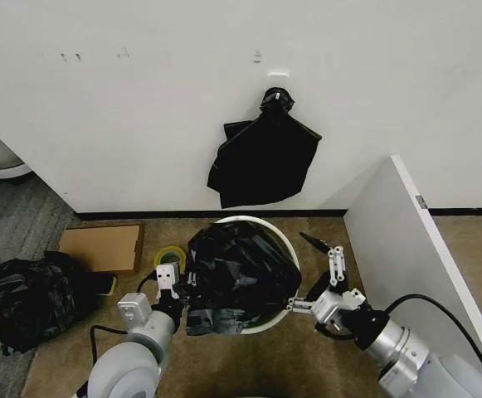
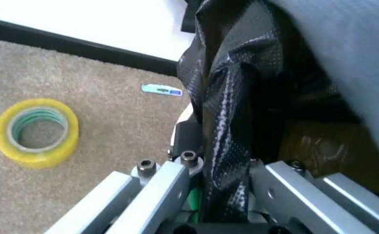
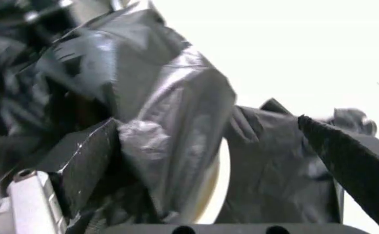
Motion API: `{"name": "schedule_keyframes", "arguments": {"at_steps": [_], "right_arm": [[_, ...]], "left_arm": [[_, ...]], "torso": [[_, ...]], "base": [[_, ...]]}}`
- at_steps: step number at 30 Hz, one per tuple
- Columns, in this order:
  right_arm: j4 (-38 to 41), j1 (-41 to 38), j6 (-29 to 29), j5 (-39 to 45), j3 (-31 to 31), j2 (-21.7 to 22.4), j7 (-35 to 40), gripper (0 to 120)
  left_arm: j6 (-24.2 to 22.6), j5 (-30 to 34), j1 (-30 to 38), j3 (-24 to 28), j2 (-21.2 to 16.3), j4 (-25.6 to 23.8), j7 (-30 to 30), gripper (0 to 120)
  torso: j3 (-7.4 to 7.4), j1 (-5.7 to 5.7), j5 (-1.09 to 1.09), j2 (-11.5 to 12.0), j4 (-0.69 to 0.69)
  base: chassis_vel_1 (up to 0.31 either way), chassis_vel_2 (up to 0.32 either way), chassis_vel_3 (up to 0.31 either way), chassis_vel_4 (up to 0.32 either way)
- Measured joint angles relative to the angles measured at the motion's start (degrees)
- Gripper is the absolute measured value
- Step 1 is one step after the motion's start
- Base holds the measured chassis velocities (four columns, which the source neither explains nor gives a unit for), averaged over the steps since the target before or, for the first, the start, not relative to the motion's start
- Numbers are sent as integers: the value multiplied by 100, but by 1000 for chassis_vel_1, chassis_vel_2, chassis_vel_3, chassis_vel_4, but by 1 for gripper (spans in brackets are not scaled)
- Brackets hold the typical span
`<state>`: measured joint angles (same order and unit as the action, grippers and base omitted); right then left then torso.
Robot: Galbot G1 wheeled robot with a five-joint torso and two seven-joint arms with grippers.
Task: Place the garbage bag over the trash bin.
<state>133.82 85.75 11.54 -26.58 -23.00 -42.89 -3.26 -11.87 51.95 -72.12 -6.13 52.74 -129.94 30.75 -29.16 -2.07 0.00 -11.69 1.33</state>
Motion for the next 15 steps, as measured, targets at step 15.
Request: {"name": "schedule_keyframes", "arguments": {"at_steps": [15], "right_arm": [[-188,-314,265,-1488,220,-65,-177,100]], "left_arm": [[-88,45,147,227,-31,-17,-1,0]], "torso": [[0,0,-1,0,0]], "base": [[0,0,0,0]]}}
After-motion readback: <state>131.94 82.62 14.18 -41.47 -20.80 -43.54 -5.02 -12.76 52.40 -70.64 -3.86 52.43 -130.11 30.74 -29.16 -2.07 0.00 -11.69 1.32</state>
